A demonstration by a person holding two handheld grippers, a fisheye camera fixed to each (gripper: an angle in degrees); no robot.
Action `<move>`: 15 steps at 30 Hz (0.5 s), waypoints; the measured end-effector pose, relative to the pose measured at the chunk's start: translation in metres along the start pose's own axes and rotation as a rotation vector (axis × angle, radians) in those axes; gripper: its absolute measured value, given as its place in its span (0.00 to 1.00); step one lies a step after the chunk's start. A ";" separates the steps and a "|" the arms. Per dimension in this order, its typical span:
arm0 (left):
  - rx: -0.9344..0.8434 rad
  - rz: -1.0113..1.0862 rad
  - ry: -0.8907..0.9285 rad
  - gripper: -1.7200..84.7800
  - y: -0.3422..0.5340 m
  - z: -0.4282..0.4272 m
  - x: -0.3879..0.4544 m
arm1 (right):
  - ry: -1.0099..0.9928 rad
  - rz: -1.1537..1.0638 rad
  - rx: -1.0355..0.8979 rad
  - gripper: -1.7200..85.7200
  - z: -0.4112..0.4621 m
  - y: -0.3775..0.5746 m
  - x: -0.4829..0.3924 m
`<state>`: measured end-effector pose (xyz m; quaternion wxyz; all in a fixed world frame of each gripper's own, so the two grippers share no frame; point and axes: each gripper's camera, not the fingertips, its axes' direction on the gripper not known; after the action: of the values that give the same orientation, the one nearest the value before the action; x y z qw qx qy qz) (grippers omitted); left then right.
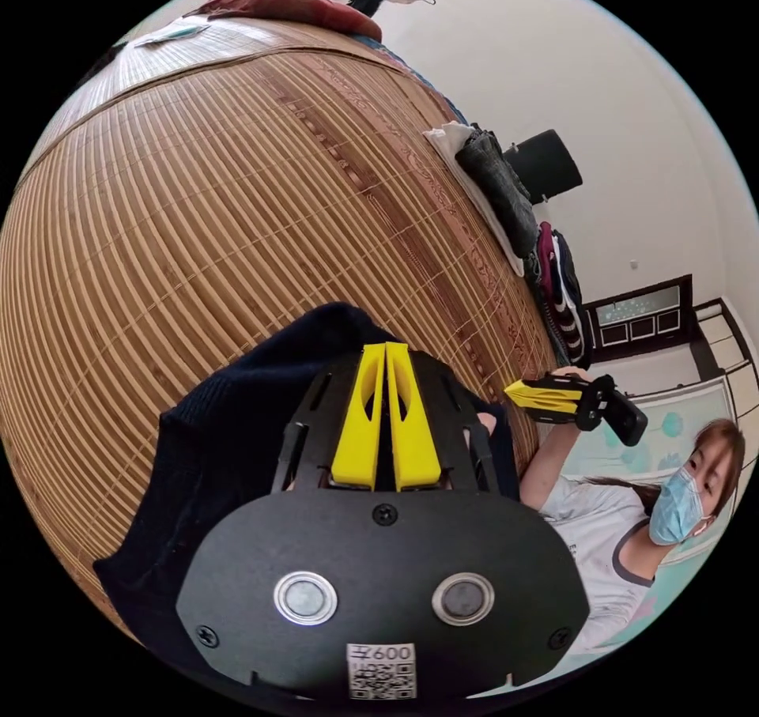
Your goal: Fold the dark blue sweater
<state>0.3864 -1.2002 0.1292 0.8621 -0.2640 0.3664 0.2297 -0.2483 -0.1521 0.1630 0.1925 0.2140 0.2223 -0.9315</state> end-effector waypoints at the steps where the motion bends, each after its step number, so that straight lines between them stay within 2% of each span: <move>1: -0.006 0.007 -0.017 0.02 0.001 0.004 0.003 | 0.000 0.020 0.004 0.01 0.002 0.004 0.007; 6: 0.003 0.017 -0.032 0.03 0.008 0.016 0.008 | 0.028 0.143 -0.002 0.01 0.006 0.022 0.040; 9: 0.089 0.066 -0.025 0.03 0.024 0.011 0.019 | -0.153 0.282 0.088 0.01 -0.003 0.038 0.074; 10: 0.121 0.094 -0.016 0.03 0.033 0.008 0.027 | -0.274 0.360 0.124 0.01 -0.003 0.045 0.093; 11: 0.131 0.106 -0.020 0.04 0.038 0.008 0.032 | -0.385 0.446 0.143 0.01 0.002 0.052 0.113; 13: 0.144 0.177 -0.045 0.04 0.060 0.013 0.059 | -0.511 0.531 0.141 0.01 0.020 0.057 0.137; 15: 0.103 0.224 0.004 0.04 0.073 0.025 0.077 | -0.594 0.607 0.121 0.01 0.042 0.062 0.153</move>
<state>0.4040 -1.1136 0.0648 0.8428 -0.1773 0.4064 0.3050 -0.3614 -0.2643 0.1026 0.5007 0.0029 0.0290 -0.8651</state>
